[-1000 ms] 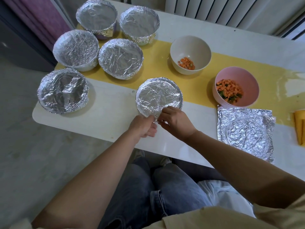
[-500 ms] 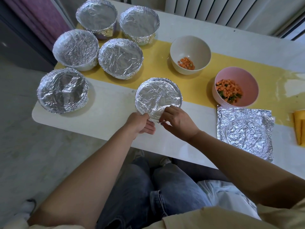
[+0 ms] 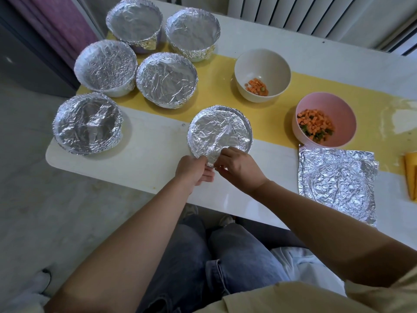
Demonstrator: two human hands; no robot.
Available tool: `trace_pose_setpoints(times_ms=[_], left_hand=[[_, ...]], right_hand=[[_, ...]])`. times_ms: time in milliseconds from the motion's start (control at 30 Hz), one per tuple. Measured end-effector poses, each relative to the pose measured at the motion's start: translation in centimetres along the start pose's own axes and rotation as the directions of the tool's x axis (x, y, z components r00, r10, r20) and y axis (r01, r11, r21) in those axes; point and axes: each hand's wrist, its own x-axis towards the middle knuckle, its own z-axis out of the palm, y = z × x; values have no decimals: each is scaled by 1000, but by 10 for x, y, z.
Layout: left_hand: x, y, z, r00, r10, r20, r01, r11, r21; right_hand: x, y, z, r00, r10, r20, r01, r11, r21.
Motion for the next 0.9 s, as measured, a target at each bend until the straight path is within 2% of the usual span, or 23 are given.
trace_pose_setpoints(times_ms=[200, 367, 500, 667, 767, 900], left_hand=[[0, 2, 3, 1000, 20, 10, -20, 1000, 12], [4, 4, -7, 1000, 15, -18, -14, 998, 67], [5, 7, -18, 1000, 15, -15, -13, 993, 115], [3, 1, -15, 996, 42, -81, -32, 992, 123], [2, -2, -11, 999, -11, -30, 15, 993, 116], [2, -2, -8, 1000, -7, -2, 7, 998, 65]], right_hand=[[4, -2, -1, 1000, 13, 2, -13, 1000, 22], [0, 6, -9, 995, -32, 93, 34, 999, -15], [-3, 13, -12, 995, -64, 75, 67, 997, -44], [-1, 10, -8, 994, -80, 75, 82, 996, -25], [1, 6, -5, 996, -55, 77, 56, 998, -7], [2, 2, 0, 996, -43, 76, 43, 999, 3]])
